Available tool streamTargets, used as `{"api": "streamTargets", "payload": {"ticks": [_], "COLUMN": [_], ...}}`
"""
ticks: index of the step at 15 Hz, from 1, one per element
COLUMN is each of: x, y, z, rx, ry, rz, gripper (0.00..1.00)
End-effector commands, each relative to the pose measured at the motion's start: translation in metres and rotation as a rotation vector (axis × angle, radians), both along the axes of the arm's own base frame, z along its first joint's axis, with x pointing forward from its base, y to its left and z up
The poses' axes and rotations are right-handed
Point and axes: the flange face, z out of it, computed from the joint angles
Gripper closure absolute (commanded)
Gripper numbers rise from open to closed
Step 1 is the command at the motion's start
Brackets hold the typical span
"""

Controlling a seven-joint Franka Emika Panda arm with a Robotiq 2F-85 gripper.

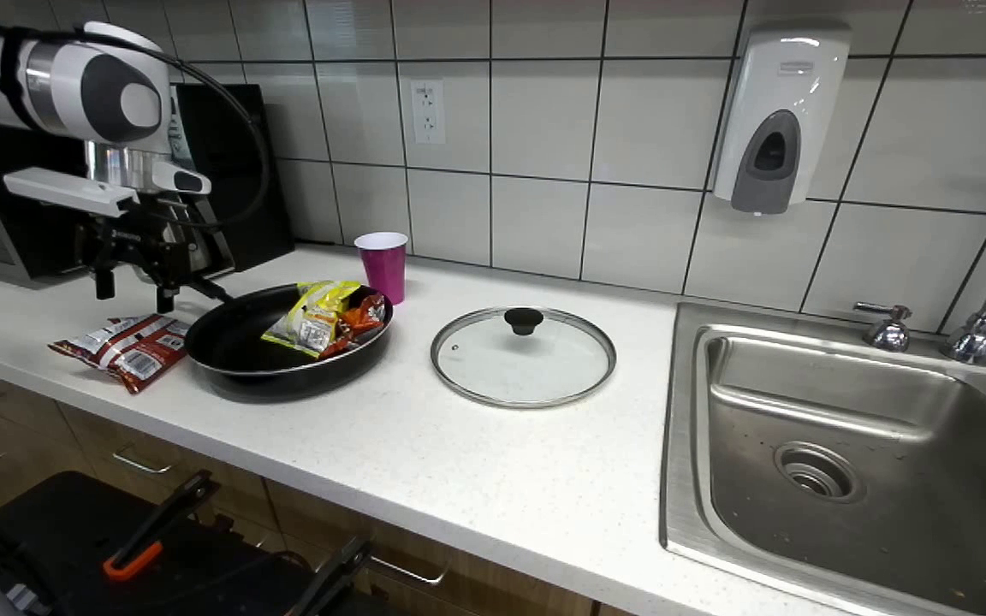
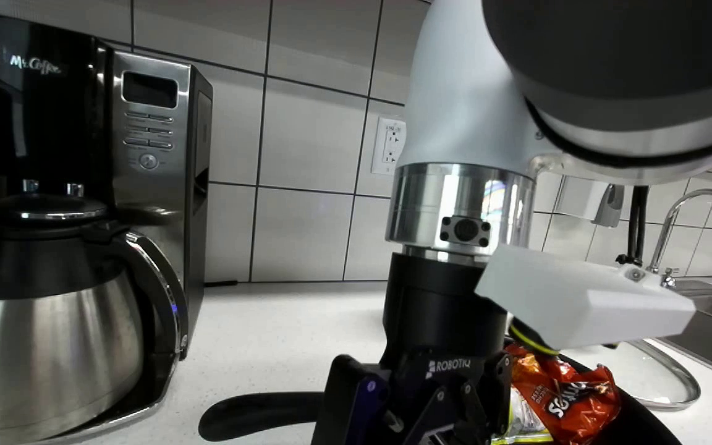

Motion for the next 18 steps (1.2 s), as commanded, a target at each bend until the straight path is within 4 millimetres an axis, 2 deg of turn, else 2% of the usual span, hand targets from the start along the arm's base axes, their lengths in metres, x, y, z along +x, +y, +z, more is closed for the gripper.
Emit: {"api": "streamTargets", "payload": {"ticks": [1, 7, 14, 15, 16, 18], "x": [-0.004, -0.006, -0.008, -0.009, -0.009, -0.009], "y": [0.001, -0.003, -0.007, -0.007, -0.007, -0.007], "z": [-0.008, -0.020, -0.021, -0.022, -0.022, -0.022], "rx": [0.017, 0.024, 0.021, 0.021, 0.020, 0.019], "ry": [0.004, 0.020, 0.025, 0.025, 0.025, 0.026], "rz": [-0.038, -0.066, -0.076, -0.077, -0.077, -0.076], "gripper": [0.00, 0.00, 0.00, 0.06, 0.26, 0.42]}}
